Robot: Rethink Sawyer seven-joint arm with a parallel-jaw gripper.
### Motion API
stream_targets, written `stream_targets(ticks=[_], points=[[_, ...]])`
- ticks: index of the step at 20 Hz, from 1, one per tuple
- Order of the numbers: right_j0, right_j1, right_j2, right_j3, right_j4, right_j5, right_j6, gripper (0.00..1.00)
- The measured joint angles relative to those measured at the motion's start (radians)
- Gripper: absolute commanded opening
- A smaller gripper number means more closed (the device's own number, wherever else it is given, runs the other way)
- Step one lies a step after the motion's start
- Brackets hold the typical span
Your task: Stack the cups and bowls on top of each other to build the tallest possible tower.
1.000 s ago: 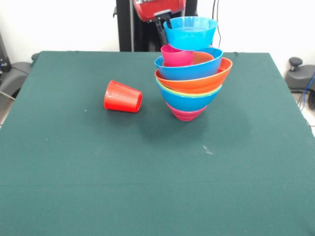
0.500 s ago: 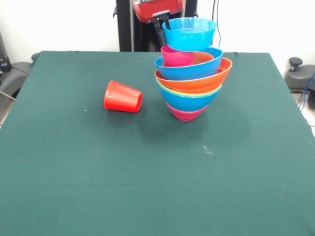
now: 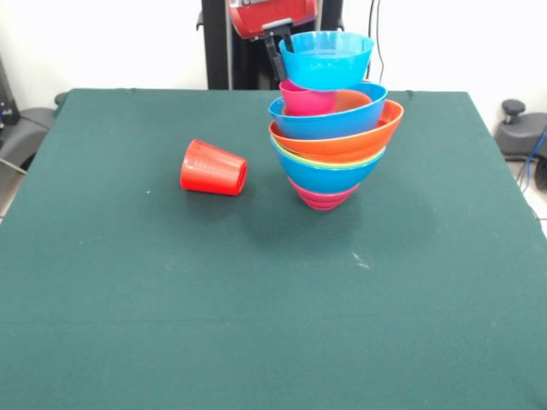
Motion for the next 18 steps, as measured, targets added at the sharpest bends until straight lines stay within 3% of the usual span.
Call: stream_targets(ticks=[13, 14, 18], points=[[-0.006, 0.000, 0.001, -0.021, 0.000, 0.006, 0.000, 0.00], [-0.006, 0.000, 0.001, -0.024, 0.000, 0.006, 0.000, 1.00], [-0.006, 0.000, 0.003, -0.027, 0.000, 0.006, 0.000, 1.00]])
